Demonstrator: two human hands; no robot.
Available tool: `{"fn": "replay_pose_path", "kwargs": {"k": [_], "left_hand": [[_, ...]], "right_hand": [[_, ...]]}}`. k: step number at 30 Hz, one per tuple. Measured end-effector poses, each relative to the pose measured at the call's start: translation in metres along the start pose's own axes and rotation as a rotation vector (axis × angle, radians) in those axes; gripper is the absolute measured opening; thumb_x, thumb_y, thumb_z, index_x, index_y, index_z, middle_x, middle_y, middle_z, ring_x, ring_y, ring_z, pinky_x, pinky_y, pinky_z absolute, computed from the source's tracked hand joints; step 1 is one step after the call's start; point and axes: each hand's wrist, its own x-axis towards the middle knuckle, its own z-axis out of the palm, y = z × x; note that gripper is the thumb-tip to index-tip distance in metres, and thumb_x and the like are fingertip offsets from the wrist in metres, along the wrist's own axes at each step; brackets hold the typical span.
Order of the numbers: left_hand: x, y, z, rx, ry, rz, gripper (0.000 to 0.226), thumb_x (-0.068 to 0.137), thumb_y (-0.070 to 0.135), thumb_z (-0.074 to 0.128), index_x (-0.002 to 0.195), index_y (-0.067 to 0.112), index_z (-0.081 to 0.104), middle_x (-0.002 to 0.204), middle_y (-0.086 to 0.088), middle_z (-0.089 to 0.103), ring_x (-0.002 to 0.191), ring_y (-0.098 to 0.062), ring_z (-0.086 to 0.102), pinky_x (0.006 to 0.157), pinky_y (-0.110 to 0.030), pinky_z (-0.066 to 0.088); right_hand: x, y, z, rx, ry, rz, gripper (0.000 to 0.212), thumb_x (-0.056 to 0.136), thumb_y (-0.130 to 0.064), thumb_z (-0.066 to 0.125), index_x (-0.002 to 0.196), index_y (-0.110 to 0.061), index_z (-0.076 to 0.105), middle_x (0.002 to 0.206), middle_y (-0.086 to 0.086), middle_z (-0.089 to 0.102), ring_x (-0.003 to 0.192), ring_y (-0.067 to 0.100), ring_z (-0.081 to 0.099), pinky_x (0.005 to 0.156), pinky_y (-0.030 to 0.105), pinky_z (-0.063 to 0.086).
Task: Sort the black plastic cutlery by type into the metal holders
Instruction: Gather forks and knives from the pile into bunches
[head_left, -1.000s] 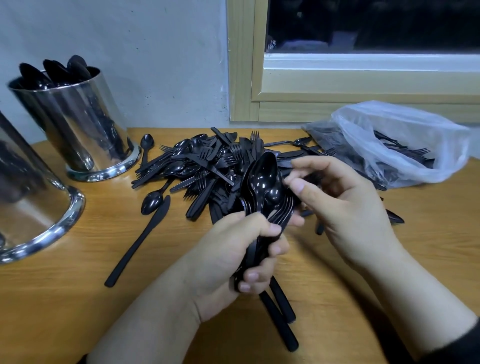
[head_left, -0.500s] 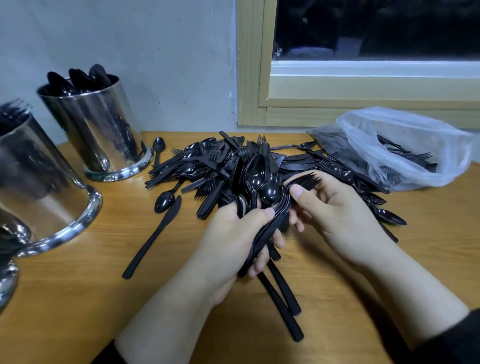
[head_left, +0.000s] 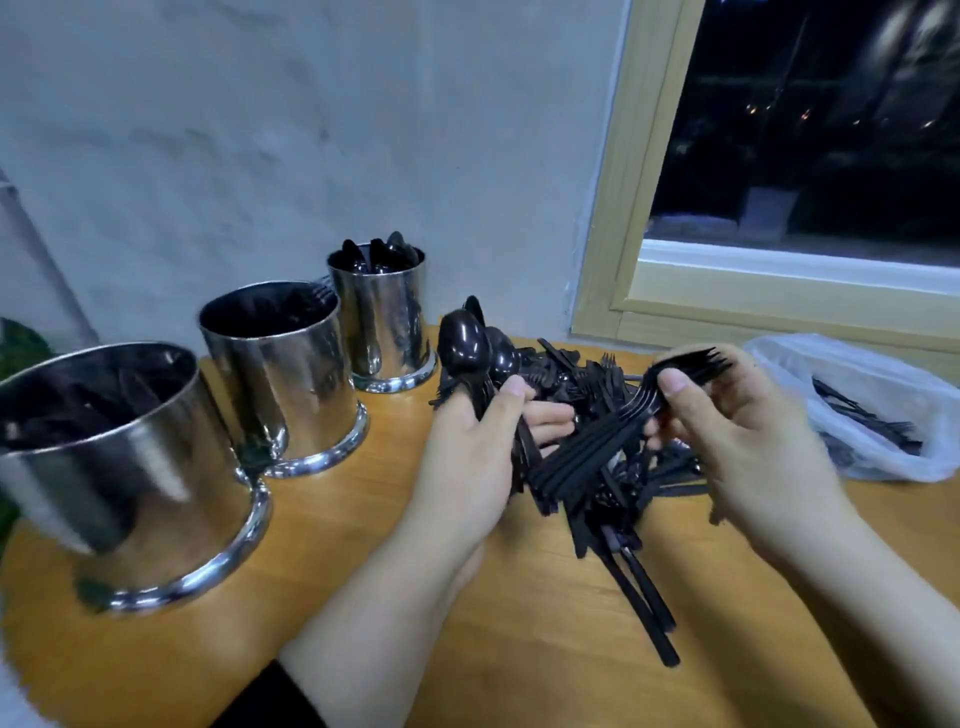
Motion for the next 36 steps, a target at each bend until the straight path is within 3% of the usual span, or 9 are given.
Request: {"fn": "replay_pose_path", "kwargs": {"k": [3,7,14,17,24,28,30,32,36], "left_hand": [[-0.003,0.025,-0.028,-0.048,0.117,0.07,0.028,0.11,0.028,0.046,0.106,0.004,0.059,0.082,-0.009,0.074,0.075,-0.024,0.075,0.073,-0.037,0.063],[-0.011,0.052,-0.071,0.082,0.198,0.145,0.03,0.11,0.028,0.048,0.089,0.007,0.053,0.064,-0.001,0.049,0.046,-0.016,0.045,0.046,-0.028,0.044],[-0.021,0.117,-0.153,0.136,0.212,0.206,0.026,0.104,0.027,0.061,0.086,0.011,0.052,0.064,-0.002,0.051,0.049,-0.019,0.052,0.051,-0.031,0.048],[-0.019,0.14,-0.188,0.131,0.209,0.208,0.018,0.104,0.025,0.061,0.092,0.014,0.053,0.064,0.002,0.047,0.046,-0.014,0.042,0.049,-0.027,0.037],[-0.014,0.154,-0.231,0.095,0.289,0.168,0.018,0.101,0.028,0.064,0.107,0.015,0.053,0.056,0.01,0.031,0.045,-0.007,0.025,0.041,-0.02,0.021],[-0.011,0.15,-0.232,0.072,0.249,0.116,0.018,0.102,0.028,0.064,0.095,0.011,0.062,0.055,0.009,0.032,0.043,-0.007,0.026,0.039,-0.019,0.023],[-0.01,0.148,-0.23,0.073,0.215,0.08,0.019,0.102,0.027,0.064,0.096,0.009,0.062,0.054,0.008,0.033,0.043,-0.007,0.026,0.038,-0.019,0.022],[-0.01,0.145,-0.225,0.091,0.165,0.019,0.021,0.101,0.027,0.065,0.095,0.007,0.063,0.055,0.005,0.033,0.043,-0.008,0.025,0.037,-0.019,0.02],[-0.011,0.137,-0.202,0.136,-0.008,-0.127,0.023,0.099,0.024,0.065,0.083,0.009,0.063,0.055,0.002,0.036,0.041,-0.007,0.027,0.034,-0.018,0.02]], "right_hand": [[0.001,-0.028,0.012,0.053,0.085,-0.011,0.009,0.101,-0.025,0.055,0.098,-0.019,0.062,0.074,0.006,0.069,0.067,0.018,0.07,0.055,0.013,0.05],[0.009,-0.065,0.043,0.017,0.113,-0.062,0.013,0.102,-0.027,0.054,0.101,-0.017,0.062,0.075,0.009,0.069,0.071,0.023,0.068,0.056,0.013,0.05],[0.066,-0.122,0.141,-0.106,0.05,-0.272,0.014,0.103,-0.025,0.054,0.104,-0.013,0.062,0.08,-0.001,0.067,0.065,0.008,0.062,0.062,0.026,0.052],[0.1,-0.133,0.188,-0.169,0.002,-0.336,0.013,0.102,-0.024,0.056,0.1,-0.013,0.062,0.086,0.003,0.069,0.077,0.02,0.064,0.074,0.041,0.052],[0.154,-0.112,0.266,-0.589,-0.17,-0.368,0.018,0.099,-0.032,0.059,0.106,-0.016,0.064,0.1,0.013,0.071,0.097,0.036,0.063,0.074,0.038,0.047],[0.151,-0.091,0.28,-0.756,-0.365,-0.303,0.055,0.093,-0.059,0.058,0.129,-0.017,0.062,0.123,0.009,0.065,0.116,0.033,0.058,0.093,0.042,0.048],[0.144,-0.099,0.27,-0.574,-0.233,-0.291,0.054,0.098,-0.055,0.052,0.135,-0.017,0.059,0.129,0.006,0.063,0.118,0.026,0.058,0.1,0.042,0.046],[0.127,-0.118,0.251,-0.271,-0.215,-0.269,0.041,0.102,-0.049,0.049,0.131,-0.024,0.061,0.12,-0.005,0.068,0.097,0.01,0.065,0.087,0.036,0.051],[0.087,-0.15,0.21,-0.068,-0.588,-0.288,0.052,0.093,-0.054,0.047,0.14,-0.032,0.052,0.1,-0.001,0.071,0.069,0.013,0.059,0.069,0.038,0.053]]}}
